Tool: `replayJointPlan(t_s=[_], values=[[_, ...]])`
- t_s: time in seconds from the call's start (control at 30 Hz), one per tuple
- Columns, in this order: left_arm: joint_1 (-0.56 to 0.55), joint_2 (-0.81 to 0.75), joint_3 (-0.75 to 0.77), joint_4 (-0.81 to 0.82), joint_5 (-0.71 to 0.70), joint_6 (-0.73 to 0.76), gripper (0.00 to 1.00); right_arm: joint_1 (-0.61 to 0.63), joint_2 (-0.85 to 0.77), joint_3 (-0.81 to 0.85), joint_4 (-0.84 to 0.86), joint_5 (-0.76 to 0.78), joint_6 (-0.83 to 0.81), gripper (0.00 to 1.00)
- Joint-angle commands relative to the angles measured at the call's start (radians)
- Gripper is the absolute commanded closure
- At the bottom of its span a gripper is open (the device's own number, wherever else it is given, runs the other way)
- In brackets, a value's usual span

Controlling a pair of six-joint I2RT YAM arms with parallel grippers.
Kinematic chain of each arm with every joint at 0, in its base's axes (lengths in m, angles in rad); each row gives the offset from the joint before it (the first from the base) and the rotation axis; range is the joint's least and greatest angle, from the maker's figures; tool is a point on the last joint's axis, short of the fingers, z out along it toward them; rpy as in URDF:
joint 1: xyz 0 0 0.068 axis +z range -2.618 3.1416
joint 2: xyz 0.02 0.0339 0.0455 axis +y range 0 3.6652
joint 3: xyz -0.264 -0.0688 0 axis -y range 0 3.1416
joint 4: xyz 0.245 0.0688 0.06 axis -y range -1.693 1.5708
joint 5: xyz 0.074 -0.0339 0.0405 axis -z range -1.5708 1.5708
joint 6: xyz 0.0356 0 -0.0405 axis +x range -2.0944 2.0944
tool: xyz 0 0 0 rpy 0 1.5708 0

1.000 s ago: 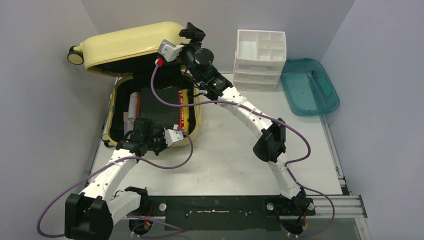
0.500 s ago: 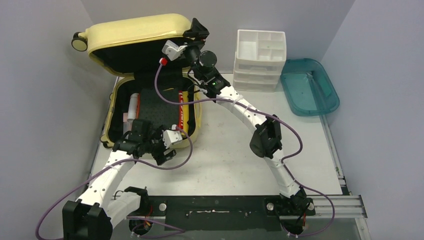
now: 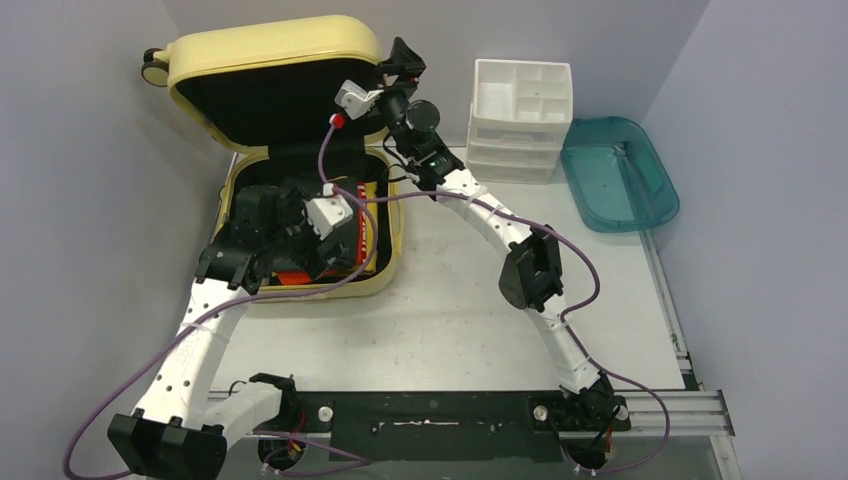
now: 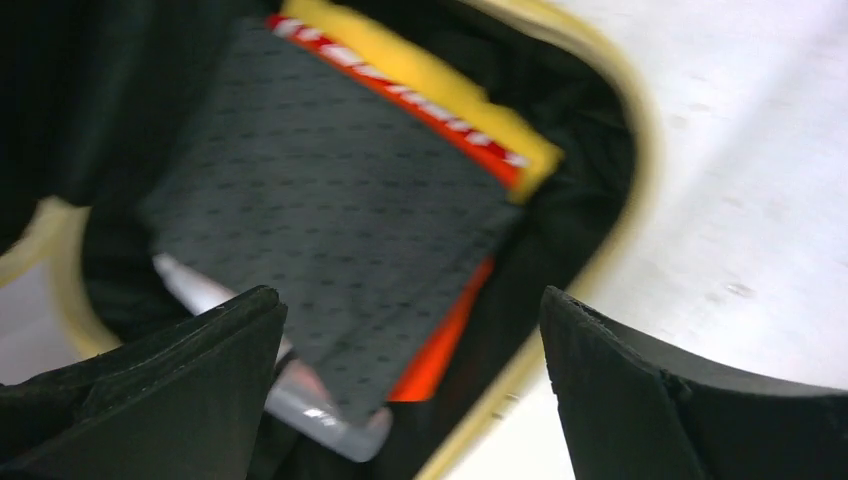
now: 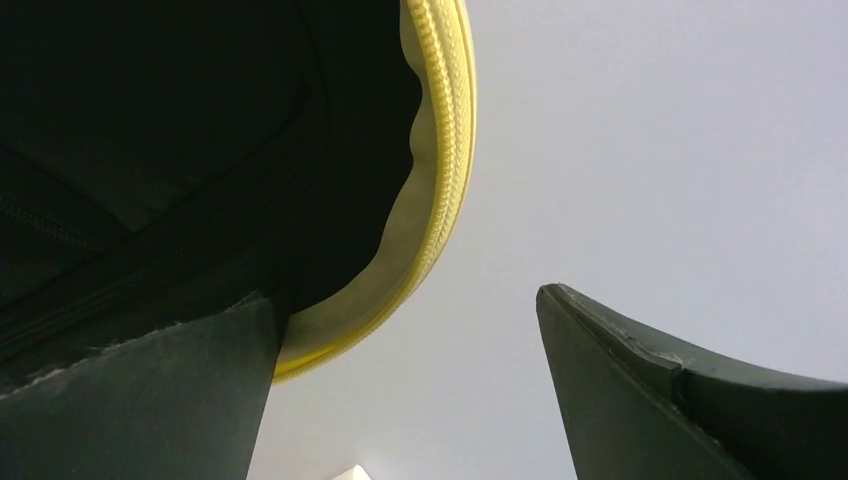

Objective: Open, take out, and arrange the luggage
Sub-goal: Open the luggage at the center of the board.

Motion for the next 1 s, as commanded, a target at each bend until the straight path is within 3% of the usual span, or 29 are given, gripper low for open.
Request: replayJointPlan(t_s=[0.0,0.27,0.5,0.73,0.97], values=[[0.005,0.091,0.067,0.299,-0.344,-0.108,0.03,-0.022,0.015,0.036,0.019,0.021,-0.005,0.0],[0.042,0.234,0.154,0.621,-0.505,-0.106,0.03,-0.066,-0.007,0.025,-0.04,-0.001,0.037,0.0],[0.106,0.377,0.231,0.894,-0.555,-0.079,0.03,-0.081,-0.027,-0.016,-0.121,-0.044,0.077,0.0],[0.137,0.482,0.289,0.996,-0.555,-0.051,0.03,-0.056,-0.049,-0.028,-0.226,-0.081,0.089,0.0],[0.184,0.588,0.416,1.012,-0.539,-0.09,0.03,-0.022,-0.112,-0.148,-0.328,-0.088,0.099,0.0]])
